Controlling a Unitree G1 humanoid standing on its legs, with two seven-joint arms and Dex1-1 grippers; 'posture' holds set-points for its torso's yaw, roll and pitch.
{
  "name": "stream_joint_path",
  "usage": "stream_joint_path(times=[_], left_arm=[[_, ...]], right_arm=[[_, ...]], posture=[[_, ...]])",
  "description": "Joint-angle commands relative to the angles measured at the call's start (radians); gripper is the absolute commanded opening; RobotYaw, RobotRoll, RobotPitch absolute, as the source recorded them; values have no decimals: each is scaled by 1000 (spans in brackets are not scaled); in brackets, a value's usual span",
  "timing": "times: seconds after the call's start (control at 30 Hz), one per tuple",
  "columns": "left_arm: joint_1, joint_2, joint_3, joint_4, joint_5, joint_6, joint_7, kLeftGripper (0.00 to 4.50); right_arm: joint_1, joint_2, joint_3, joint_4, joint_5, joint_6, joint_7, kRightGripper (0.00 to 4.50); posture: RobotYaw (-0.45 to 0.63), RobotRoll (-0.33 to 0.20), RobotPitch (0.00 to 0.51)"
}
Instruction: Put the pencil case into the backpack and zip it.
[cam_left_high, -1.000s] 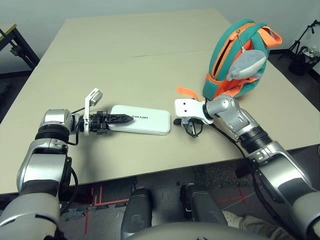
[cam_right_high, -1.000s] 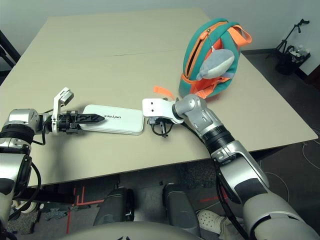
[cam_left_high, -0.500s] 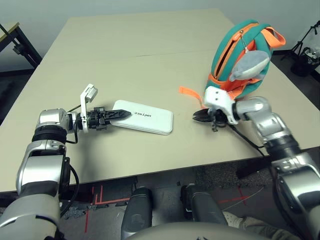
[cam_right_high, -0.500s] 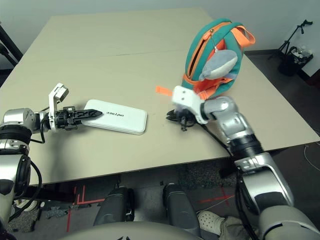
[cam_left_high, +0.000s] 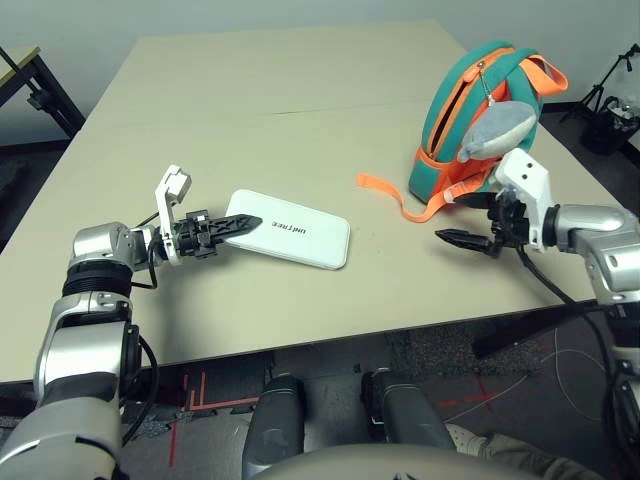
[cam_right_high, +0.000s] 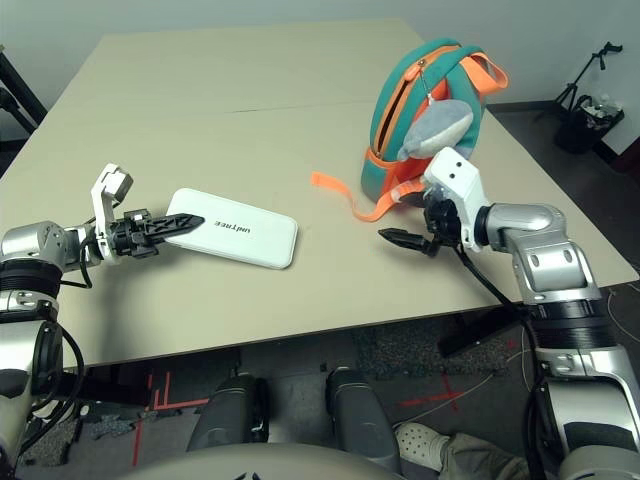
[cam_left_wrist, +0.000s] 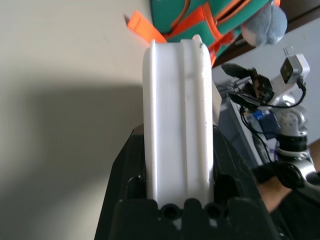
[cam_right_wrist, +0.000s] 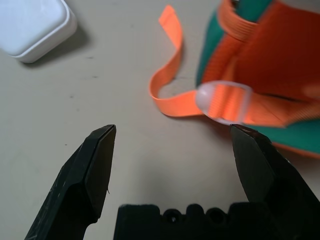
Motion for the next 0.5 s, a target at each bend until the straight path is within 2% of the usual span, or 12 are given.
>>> stream_joint_path(times=[0.03, 0.2, 0.37, 0.5], left_arm=[[3, -24, 81, -93, -69, -38, 48, 1397], [11, -84, 181, -221, -141, -62, 156, 1397], [31, -132, 207, -334, -193, -75, 220, 1397], [44, -151, 216, -400, -233, -66, 259, 1397]], right_arm=[[37, -14, -98, -22, 68, 84, -57, 4500], [37, 0, -203, 28, 114, 105, -156, 4500], [-80, 47, -235, 184, 117, 45, -284, 4500], [-175, 69, -226, 307, 114, -32, -316, 4500]], posture=[[-61, 0, 63], [-57, 0, 46], [-40, 0, 32], [-21, 0, 24]])
